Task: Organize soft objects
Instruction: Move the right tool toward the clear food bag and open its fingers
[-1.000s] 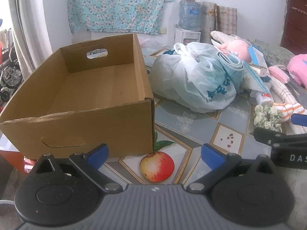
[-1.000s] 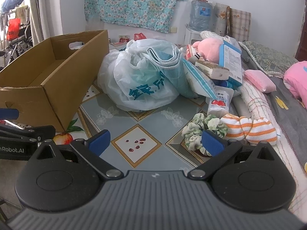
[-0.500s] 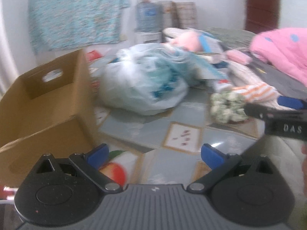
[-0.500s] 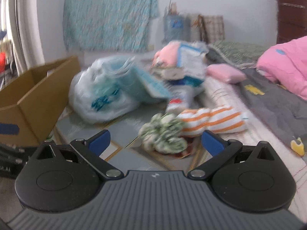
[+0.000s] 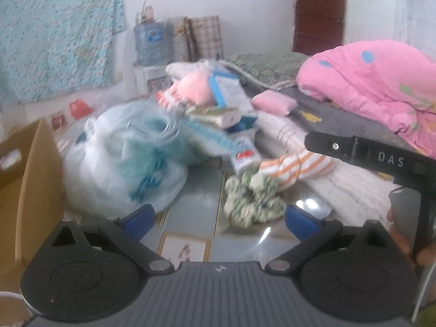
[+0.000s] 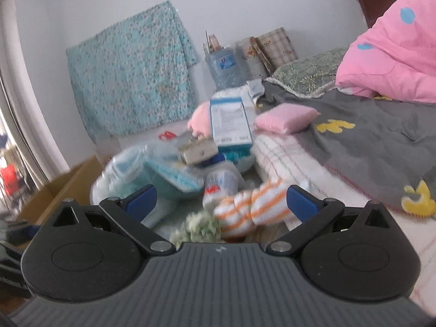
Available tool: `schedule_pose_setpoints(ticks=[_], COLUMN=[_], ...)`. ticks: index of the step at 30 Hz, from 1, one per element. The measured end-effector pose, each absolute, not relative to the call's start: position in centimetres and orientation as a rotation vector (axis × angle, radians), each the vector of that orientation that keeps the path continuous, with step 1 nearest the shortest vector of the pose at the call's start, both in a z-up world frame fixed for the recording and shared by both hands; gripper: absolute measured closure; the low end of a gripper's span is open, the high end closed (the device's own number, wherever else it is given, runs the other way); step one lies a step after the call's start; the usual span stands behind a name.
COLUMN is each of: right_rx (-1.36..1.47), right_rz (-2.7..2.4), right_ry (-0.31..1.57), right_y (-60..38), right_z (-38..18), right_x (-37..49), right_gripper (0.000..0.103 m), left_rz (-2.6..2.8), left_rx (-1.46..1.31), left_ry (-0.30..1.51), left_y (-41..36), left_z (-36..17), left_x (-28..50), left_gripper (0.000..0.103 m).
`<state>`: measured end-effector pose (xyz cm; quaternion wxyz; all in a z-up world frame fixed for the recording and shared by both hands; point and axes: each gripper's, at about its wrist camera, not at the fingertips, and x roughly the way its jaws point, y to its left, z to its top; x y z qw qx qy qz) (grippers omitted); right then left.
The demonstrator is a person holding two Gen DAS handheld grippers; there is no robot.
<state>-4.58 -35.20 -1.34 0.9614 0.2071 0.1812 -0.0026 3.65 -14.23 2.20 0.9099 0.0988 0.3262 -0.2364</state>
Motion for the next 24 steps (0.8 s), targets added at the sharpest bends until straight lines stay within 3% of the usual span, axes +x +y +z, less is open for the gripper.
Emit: schedule_pose_setpoints(ticks=[6, 14, 19, 24], right_rx=[0.459, 0.505, 0.639, 0.844], right_rz=[0.019, 0.071, 0.193, 0.273], right_ry=[0.334, 0.337, 0.379, 0.476], right_y=[-36.1, -36.7, -37.1, -38.2], right_z=[-0.3, -0.2, -1.1, -2.4], right_x=[-2.0, 1.2, 3.4, 6.5], right_gripper=[0.001, 0.002, 0.010, 0.024], left_rz=[-0.507, -0.557, -0.527, -0.545], left_rx=[0.232, 0.221, 0.190, 0.110], left_ry=[0.639, 0.630, 0.633, 0.656], left_y=[-16.2, -17.3, -17.1, -16.6], left_z=[2.8, 2.5, 2.6, 2.6], left_x=[6.3, 9.5, 11.5, 13.2], left_gripper=[0.006, 0.027, 0.040, 0.049])
